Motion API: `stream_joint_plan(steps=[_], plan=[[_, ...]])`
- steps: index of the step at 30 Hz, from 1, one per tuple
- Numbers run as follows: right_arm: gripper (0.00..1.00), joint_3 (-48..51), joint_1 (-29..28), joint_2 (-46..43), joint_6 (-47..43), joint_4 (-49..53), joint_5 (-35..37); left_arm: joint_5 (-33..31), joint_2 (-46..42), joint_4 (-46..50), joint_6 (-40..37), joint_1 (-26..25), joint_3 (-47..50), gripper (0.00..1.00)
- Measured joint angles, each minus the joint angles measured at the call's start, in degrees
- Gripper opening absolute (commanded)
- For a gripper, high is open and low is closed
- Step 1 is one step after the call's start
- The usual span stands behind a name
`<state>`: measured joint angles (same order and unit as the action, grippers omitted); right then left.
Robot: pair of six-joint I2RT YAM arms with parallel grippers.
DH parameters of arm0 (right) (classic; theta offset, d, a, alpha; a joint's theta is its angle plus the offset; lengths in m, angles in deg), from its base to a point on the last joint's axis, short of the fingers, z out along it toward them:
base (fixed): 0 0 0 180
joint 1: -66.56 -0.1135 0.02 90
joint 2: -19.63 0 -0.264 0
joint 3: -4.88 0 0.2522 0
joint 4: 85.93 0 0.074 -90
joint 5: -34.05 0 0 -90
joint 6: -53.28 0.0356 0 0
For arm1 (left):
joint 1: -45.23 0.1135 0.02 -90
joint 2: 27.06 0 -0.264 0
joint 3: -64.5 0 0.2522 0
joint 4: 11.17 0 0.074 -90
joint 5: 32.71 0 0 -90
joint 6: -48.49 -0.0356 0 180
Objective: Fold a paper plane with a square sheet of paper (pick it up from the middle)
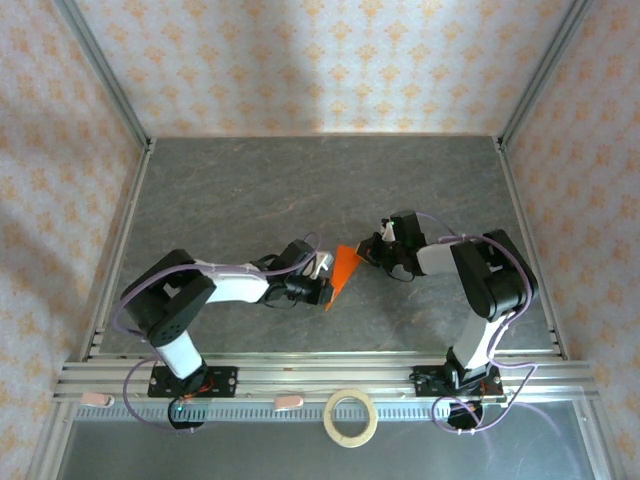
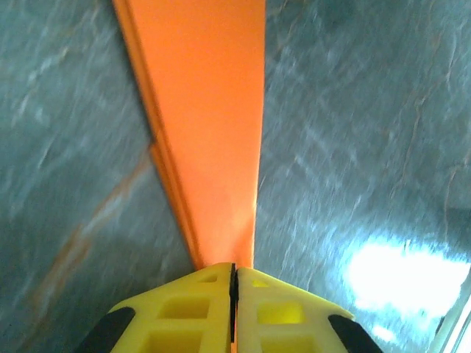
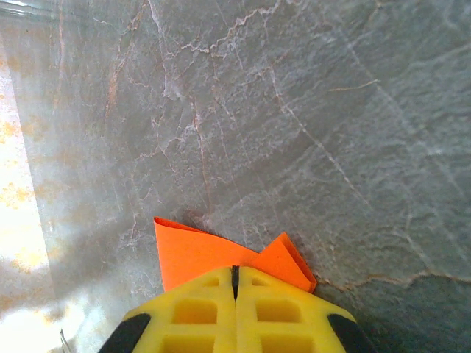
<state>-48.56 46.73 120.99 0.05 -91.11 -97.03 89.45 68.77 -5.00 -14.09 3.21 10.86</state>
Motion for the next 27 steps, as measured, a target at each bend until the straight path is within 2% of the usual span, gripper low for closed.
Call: stream_joint_plan(steps=[5, 10, 19, 24, 27], plan=[[0.0, 0.0, 0.0, 0.0, 0.0, 0.0, 0.1, -0.1, -4.5, 1.8, -0.1, -0.2, 2.1, 0.11], [0.0, 0.0, 0.0, 0.0, 0.0, 0.0, 0.1, -1.2, -4.9, 1.7, 1.2, -0.5, -2.9, 0.08], [0.0, 0.1, 0.0, 0.0, 0.0, -0.2, 0.1, -1.7, 8.5, -1.9, 3.7, -0.5, -16.3, 0.09], [0.0, 0.2, 0.0, 0.0, 0.0, -0.2, 0.2, -2.7, 14.2, -1.8, 4.1, -0.5, -17.1, 0.09], [0.0, 0.2, 0.0, 0.0, -0.4, -0.2, 0.3, -3.2, 14.2, -3.4, 4.1, -0.8, -15.7, 0.09]])
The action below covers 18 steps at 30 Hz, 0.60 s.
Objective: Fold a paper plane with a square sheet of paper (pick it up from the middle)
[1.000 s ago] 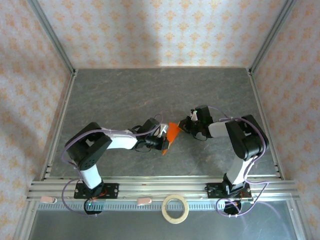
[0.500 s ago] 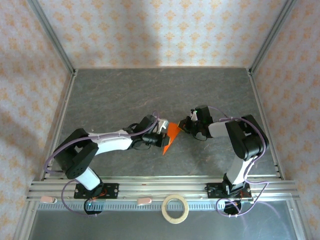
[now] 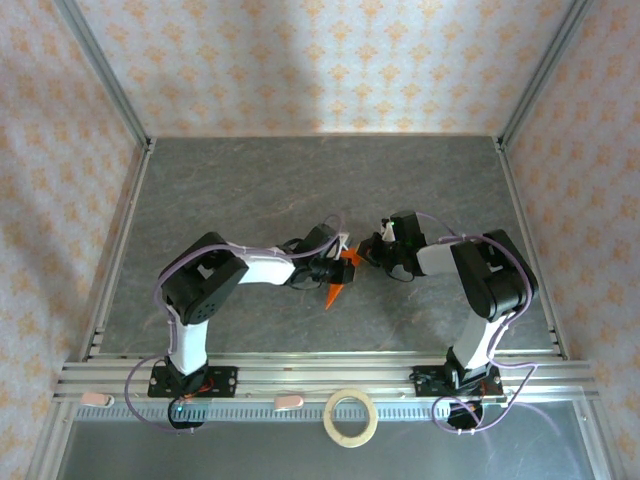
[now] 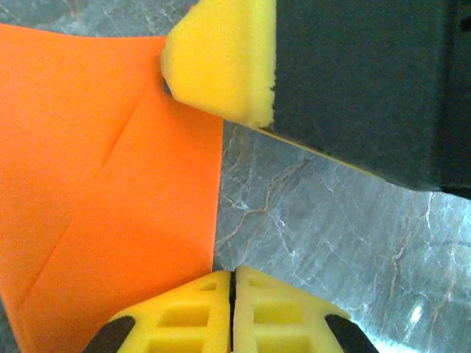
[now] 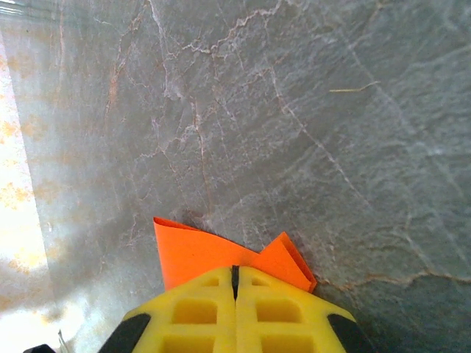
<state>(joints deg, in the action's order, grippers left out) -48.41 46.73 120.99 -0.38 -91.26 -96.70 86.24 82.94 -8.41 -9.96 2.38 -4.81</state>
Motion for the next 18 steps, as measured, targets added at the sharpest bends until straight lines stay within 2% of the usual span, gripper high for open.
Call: stream_joint_plan(steps=[11, 18], plan=[[0.0, 0.0, 0.0, 0.0, -0.6, 0.2, 0.1, -3.0, -7.7, 3.1, -2.8, -3.0, 7.7, 0.14], [0.0, 0.0, 0.0, -0.3, -0.6, 0.3, 0.2, -4.2, -9.2, 4.5, -3.6, -3.7, 8.9, 0.12]])
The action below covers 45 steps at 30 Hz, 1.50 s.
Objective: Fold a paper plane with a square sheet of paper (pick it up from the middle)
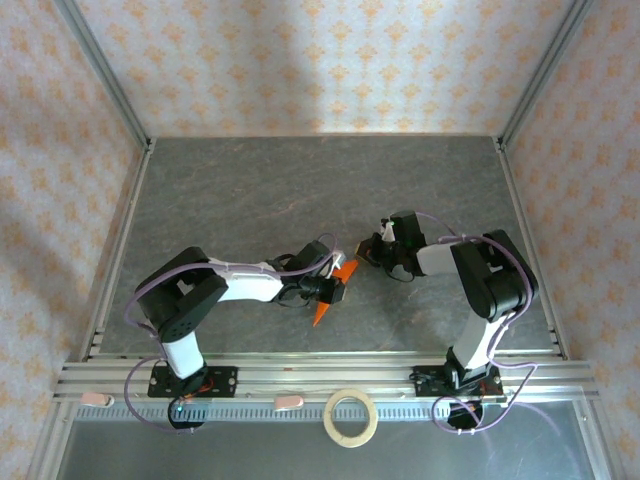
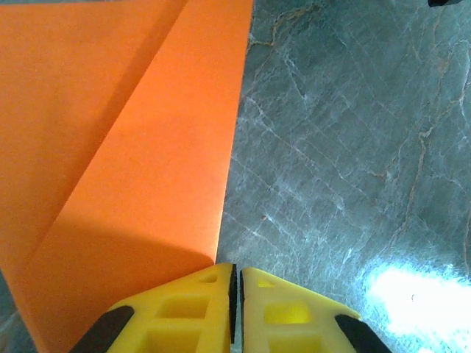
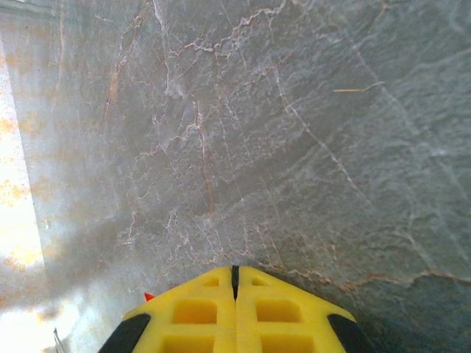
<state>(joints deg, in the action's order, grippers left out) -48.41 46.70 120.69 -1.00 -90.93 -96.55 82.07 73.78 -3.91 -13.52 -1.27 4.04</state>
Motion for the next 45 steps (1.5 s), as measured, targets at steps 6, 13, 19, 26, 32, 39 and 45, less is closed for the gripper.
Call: stream_joint_plan(steps=[6, 13, 19, 26, 32, 39, 45], plan=[[0.02, -0.1, 0.7, -5.7, 0.0, 6.8, 4.5, 0.0, 0.0, -0.7, 0.5, 0.0, 0.3, 0.12], [0.0, 0.0, 0.2, -11.1, 0.0, 7.2, 2.0, 0.1, 0.0, -1.0, 0.5, 0.2, 0.3, 0.12], [0.0, 1.9, -4.1, -10.4, 0.0, 7.5, -2.1, 0.3, 0.0, -1.2, 0.6, 0.5, 0.3, 0.12], [0.0, 1.9, -6.0, -7.5, 0.0, 7.6, -3.8, 0.3, 0.3, -2.0, 0.6, 0.5, 0.4, 0.12], [0.0, 1.4, -6.0, -4.4, -1.6, 9.7, -2.3, 0.7, 0.3, -2.1, 0.6, 0.6, 0.4, 0.13], [0.0, -0.6, -6.5, -4.2, -3.5, 12.6, 0.5, 1.6, -0.2, -2.1, 0.4, 0.9, 0.8, 0.15], [0.0, -1.2, -6.5, -3.9, -4.3, 13.0, 1.4, 2.0, -2.6, -1.7, 0.4, 0.9, 3.0, 0.15]])
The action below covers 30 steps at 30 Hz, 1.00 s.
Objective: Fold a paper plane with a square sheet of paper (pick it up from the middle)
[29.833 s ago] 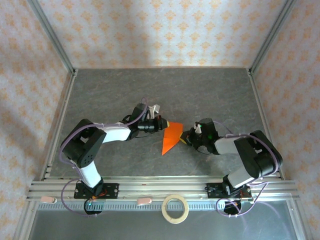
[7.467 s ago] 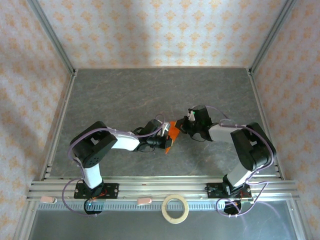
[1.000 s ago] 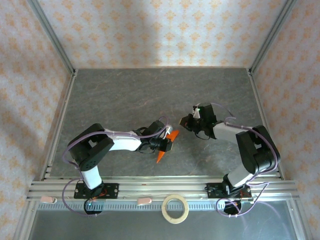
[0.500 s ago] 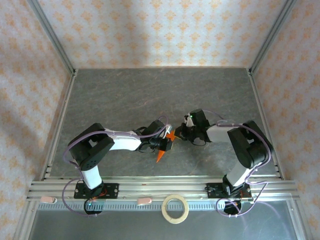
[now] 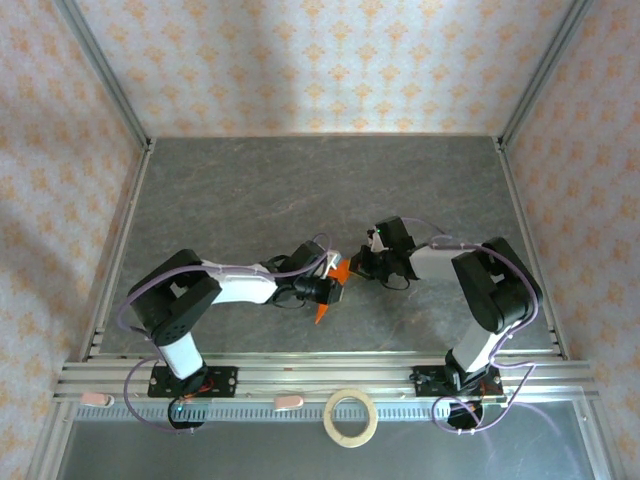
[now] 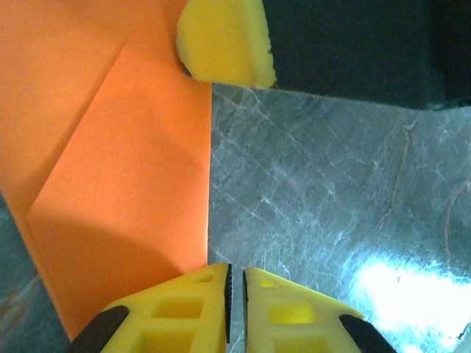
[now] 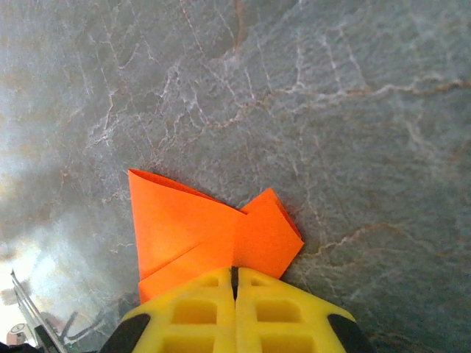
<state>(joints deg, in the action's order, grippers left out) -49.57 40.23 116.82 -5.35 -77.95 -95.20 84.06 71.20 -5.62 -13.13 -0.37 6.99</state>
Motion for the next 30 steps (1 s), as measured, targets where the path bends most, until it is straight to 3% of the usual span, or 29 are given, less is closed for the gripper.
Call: stream_joint_plan(steps=[14, 30], plan=[[0.0, -0.4, 0.0, 0.3, -0.6, 0.4, 0.3, 0.2, -5.5, -0.8, -0.6, 0.0, 7.4, 0.14], [0.0, -0.6, 0.0, 0.5, -0.6, -0.2, 0.4, 0.5, -16.7, 2.2, 0.1, -0.5, 9.9, 0.03]])
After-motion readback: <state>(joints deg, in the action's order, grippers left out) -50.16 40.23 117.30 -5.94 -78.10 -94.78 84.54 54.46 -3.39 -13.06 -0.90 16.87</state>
